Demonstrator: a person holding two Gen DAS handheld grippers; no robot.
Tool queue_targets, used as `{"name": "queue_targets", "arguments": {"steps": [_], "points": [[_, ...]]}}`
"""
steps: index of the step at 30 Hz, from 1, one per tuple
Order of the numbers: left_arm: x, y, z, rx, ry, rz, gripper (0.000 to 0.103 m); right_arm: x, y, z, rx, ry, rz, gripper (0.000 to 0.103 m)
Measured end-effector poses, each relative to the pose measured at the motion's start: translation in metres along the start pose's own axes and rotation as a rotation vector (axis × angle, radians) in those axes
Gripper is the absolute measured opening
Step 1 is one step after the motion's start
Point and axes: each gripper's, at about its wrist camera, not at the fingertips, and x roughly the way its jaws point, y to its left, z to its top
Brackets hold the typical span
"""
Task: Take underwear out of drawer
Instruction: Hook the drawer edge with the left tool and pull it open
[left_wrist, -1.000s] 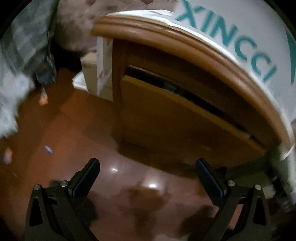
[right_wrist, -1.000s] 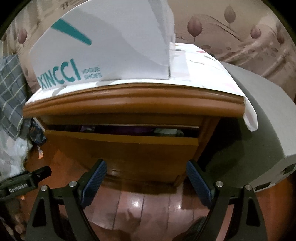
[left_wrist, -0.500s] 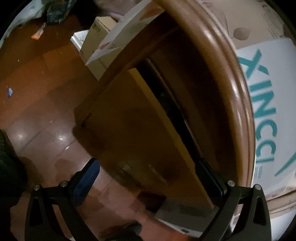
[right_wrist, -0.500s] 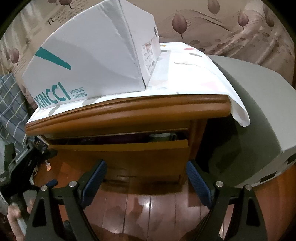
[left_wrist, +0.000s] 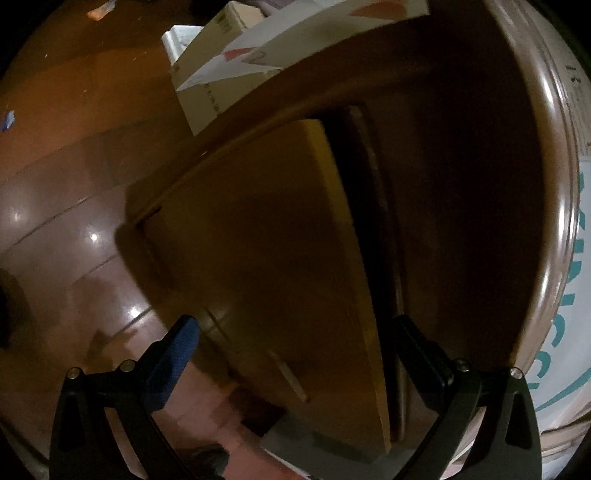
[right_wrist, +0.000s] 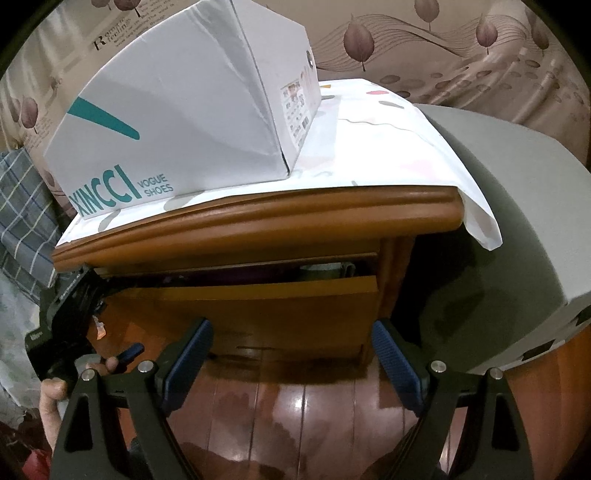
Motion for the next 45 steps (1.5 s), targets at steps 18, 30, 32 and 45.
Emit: {"name": "queue_targets", "arguments": {"steps": [18,30,32,45], "points": [[0.036,0.02,0.007,-0.166,-0.036,-0.015,0.103,-0.004,0.0,0.002,-0.01,-0.016,-0.005,0.09],[0.006,0.032,-0.027,-0.174,-0.097,0.134,0.103,-0.006,0.0,0.002,-0.016,-0.024,-0.016,0.09],[0.008,0.028,-0.022,-0.178,-0.092,0.175,0.103,-0.006,-0.001,0.002,-0.009,-0.024,-0.01,0.09],[0.008,0.036,-0.021,-0.082,-0.068,0.264,0.103,-0.006,-0.006,0.005,-0.015,-0.03,-0.042,0.09]]}}
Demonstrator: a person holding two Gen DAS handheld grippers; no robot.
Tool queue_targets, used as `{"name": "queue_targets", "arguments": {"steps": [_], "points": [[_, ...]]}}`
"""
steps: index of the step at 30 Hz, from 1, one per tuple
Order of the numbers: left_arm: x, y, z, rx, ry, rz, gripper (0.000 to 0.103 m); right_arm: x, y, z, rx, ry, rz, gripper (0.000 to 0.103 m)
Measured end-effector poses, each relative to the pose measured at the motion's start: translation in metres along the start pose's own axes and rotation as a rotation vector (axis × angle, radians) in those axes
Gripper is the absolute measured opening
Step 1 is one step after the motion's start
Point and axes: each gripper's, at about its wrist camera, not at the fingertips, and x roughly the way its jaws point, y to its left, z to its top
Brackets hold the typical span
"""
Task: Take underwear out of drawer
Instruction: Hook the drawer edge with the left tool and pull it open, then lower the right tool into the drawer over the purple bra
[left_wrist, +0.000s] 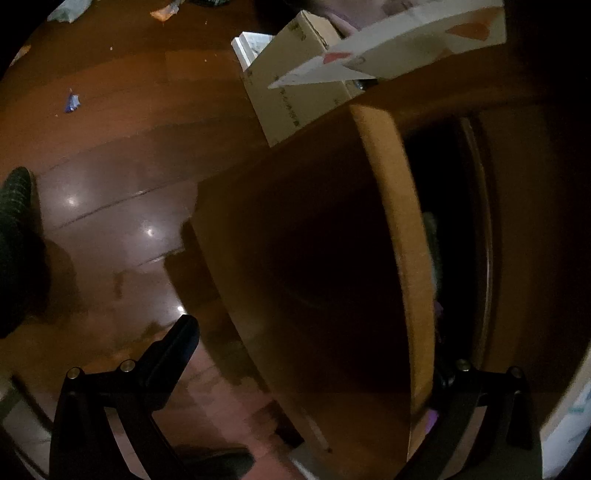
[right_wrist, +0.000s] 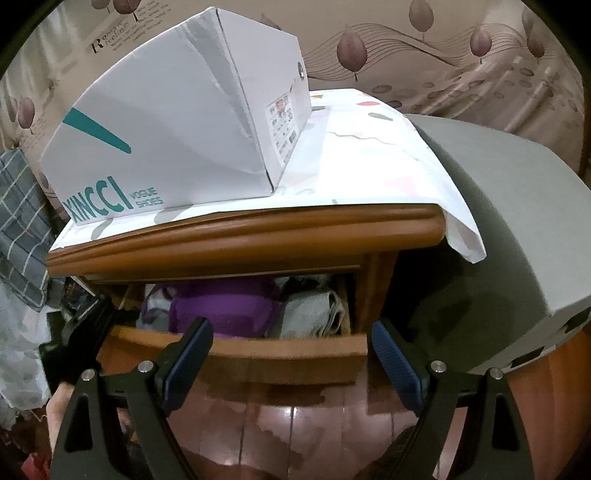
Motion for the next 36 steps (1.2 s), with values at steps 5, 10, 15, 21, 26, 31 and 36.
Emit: {"name": "queue_targets", "arguments": {"steps": [5,10,15,21,26,31,36], "points": [[-0.009,0.017,-0.011,0.036,0.013,0.026,0.103,0.001,-0.003,0.0,0.008,0.01,-0.009,0.09],[-0.017,0.022,-0.014,0.059,0.028,0.048,0.103,0.002,-0.003,-0.002,-0.001,0.016,-0.012,0.09],[-0.039,0.025,-0.01,0.101,0.033,0.069,0.103,0.003,-0.001,-0.004,-0.01,0.026,-0.014,0.09],[-0.061,0.034,-0.023,0.129,0.044,0.088,0.103,0.006,0.004,-0.005,-0.025,0.038,-0.012,0.09],[-0.068,0.036,-0.024,0.18,0.038,0.119,0.103,0.01,0.007,-0.005,-0.033,0.053,-0.004,0.09],[-0.072,0.04,-0.026,0.202,0.045,0.133,0.103,0.015,0.009,-0.006,-0.047,0.076,0.004,0.09],[-0.082,0.046,-0.031,0.235,0.032,0.159,0.103,0.024,0.01,-0.006,-0.04,0.132,0.034,0.09]]}}
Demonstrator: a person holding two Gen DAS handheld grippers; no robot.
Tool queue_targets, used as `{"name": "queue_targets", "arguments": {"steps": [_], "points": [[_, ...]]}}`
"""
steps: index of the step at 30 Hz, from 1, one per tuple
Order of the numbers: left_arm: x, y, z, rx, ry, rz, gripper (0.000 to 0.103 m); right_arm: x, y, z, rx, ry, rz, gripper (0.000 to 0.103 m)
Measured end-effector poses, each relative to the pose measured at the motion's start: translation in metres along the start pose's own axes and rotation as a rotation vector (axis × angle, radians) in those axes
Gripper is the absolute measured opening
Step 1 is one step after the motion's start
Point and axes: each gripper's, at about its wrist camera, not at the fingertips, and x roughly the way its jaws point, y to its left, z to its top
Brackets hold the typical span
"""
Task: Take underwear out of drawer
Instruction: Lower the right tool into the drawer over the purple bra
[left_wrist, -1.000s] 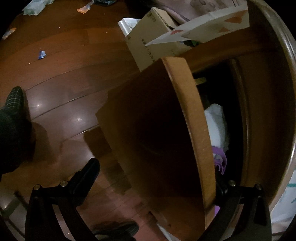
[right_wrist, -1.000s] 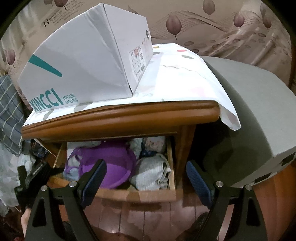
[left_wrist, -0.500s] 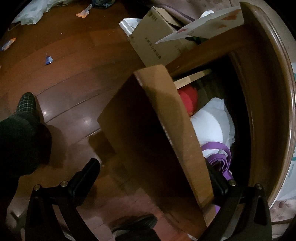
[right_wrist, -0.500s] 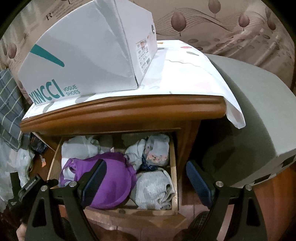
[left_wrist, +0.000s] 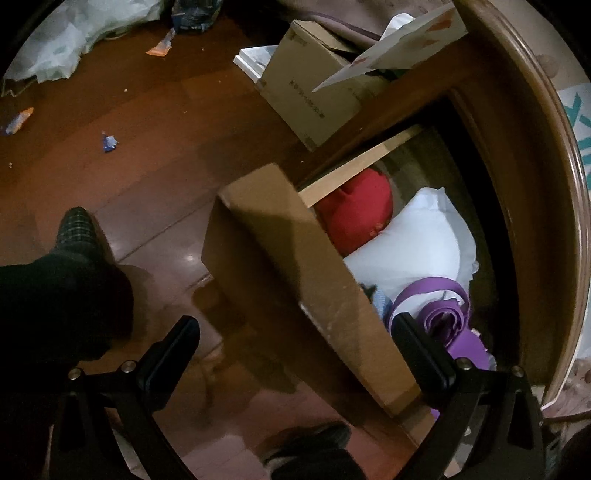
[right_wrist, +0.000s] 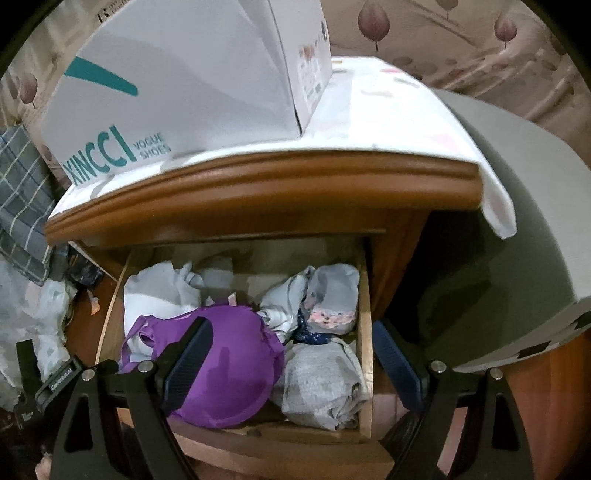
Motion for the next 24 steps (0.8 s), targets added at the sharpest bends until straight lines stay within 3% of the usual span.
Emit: {"name": "queue_targets", "arguments": {"steps": [7,16,24], "points": [[-0.008,0.0,0.0,0.04,-0.013,0.032,0.103,0.013,-0.002,0.0,0.043,0.074,0.079,0.09],[-0.027,-0.03,-0.002,0.251,-0.117,0.199,0.101,0.038,0.008,-0.013,0.091,0.22,0.217,0.09],[-0.073,-0.053,-0.002,0.415,-0.228,0.184,0.101,0.056,0.004,-0.018,0.209,0.3,0.266,0.09]]}}
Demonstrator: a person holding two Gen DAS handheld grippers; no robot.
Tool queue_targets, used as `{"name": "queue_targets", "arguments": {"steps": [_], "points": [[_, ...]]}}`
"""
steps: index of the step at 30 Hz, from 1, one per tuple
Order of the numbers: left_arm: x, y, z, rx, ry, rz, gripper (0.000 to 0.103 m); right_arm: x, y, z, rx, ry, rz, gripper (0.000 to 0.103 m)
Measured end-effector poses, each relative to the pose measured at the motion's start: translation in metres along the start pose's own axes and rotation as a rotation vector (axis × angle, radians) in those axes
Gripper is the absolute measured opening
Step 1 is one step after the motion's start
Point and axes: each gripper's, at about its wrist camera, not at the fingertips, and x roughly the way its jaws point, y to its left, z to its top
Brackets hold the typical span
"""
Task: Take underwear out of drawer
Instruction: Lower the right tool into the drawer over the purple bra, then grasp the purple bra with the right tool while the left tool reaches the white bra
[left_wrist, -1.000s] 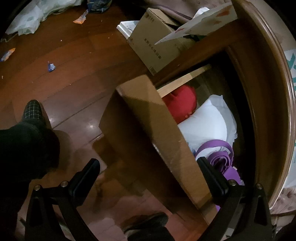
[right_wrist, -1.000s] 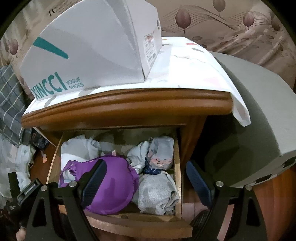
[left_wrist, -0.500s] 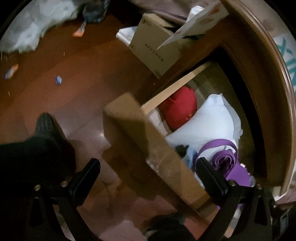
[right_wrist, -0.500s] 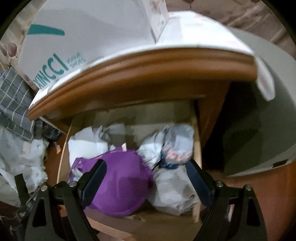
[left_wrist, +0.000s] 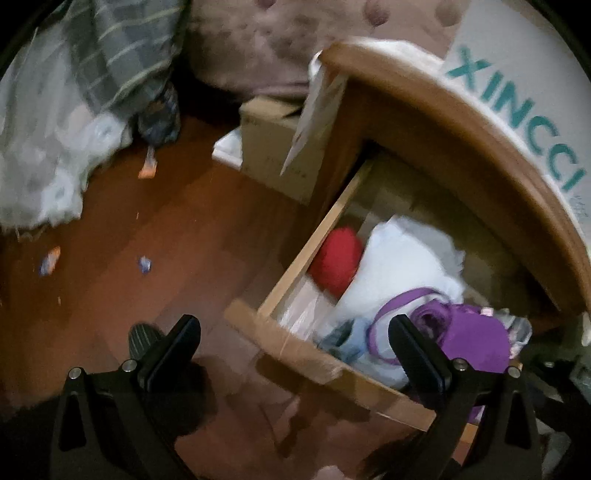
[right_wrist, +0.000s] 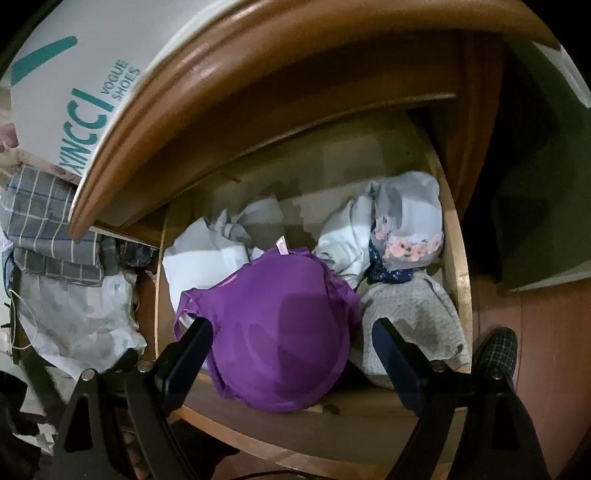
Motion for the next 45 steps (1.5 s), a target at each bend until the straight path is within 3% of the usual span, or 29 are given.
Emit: {"name": "queue_targets", "arguments": {"steps": [6,13,17,20,26,29,36,41,45], "points": [[-0.019,-0.022,0.041,0.126,-0.092,-0.022,0.102,0.01,0.008,-0.001,-0.002,0.025,-0.037,0.09],[0.019,-0.05,0.062,0.268,0.055,-0.079,0.102,0.032,0.009,-0.001,0.071,0.093,-0.062,0.09],[0.033,-0.051,0.055,0.309,0.09,-0.062,0.102,0.044,0.024,-0.002,0.005,0.091,-0.145,0.09],[0.037,-0.044,0.056,0.299,0.126,-0.067,0.102,0.055,0.031,-0.002,-0.031,0.105,-0.193,0.091],[0.035,-0.042,0.061,0.289,0.121,-0.065,0.102,0.072,0.039,0.004,-0.019,0.143,-0.233,0.1],[0.035,-0.039,0.066,0.258,0.134,-0.082,0.102,0.081,0.052,0.002,-0.079,0.156,-0.267,0.103],[0.036,-0.033,0.071,0.217,0.148,-0.101,0.102,0.1,0.08,-0.004,-0.203,0.171,-0.388,0.103],[0.041,-0.026,0.073,0.159,0.181,-0.116,0.102,0.103,0.073,-0.002,-0.244,0.197,-0.372,0.102],[0.04,-0.025,0.074,0.157,0.179,-0.107,0.102,0.094,0.08,-0.014,-0.338,0.138,-0.389,0.094]]}}
